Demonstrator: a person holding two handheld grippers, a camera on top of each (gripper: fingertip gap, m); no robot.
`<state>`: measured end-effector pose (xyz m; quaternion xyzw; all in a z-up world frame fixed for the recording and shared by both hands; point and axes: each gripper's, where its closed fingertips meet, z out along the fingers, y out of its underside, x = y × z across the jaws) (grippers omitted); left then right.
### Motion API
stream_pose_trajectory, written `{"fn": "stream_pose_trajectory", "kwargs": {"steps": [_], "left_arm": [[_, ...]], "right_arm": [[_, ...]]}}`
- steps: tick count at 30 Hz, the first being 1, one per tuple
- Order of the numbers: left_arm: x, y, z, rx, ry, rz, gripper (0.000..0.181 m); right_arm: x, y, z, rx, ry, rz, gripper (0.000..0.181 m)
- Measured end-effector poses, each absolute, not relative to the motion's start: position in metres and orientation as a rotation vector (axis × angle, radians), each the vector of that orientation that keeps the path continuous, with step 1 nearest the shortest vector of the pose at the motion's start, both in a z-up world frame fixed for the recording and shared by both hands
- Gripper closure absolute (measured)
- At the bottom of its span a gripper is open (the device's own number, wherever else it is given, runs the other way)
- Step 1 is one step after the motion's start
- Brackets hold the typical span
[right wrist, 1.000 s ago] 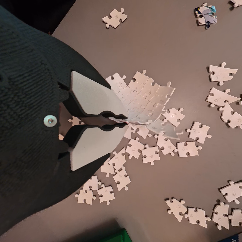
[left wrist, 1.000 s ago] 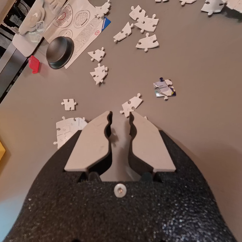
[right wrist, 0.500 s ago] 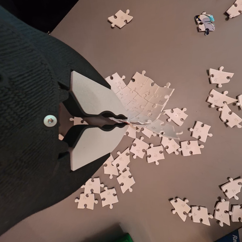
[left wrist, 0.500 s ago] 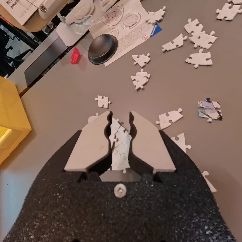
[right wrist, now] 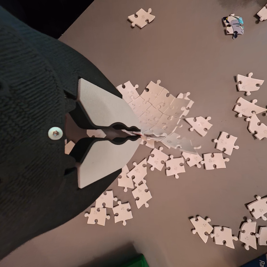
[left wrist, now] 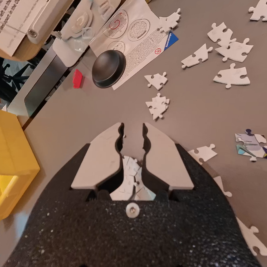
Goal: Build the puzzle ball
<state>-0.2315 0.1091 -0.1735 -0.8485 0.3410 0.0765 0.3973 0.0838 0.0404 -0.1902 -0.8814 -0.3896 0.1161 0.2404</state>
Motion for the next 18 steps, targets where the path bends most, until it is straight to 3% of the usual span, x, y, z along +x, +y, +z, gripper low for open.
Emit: {"fn": "stream_pose_trajectory", "kwargs": {"steps": [18], "left_arm": [[-0.274,0.157,-0.151,-2.275,1.009,0.231,0.148]], "right_arm": [[0.098,0.04,-0.19,-2.414,-1.014,0.348,0.176]]}}
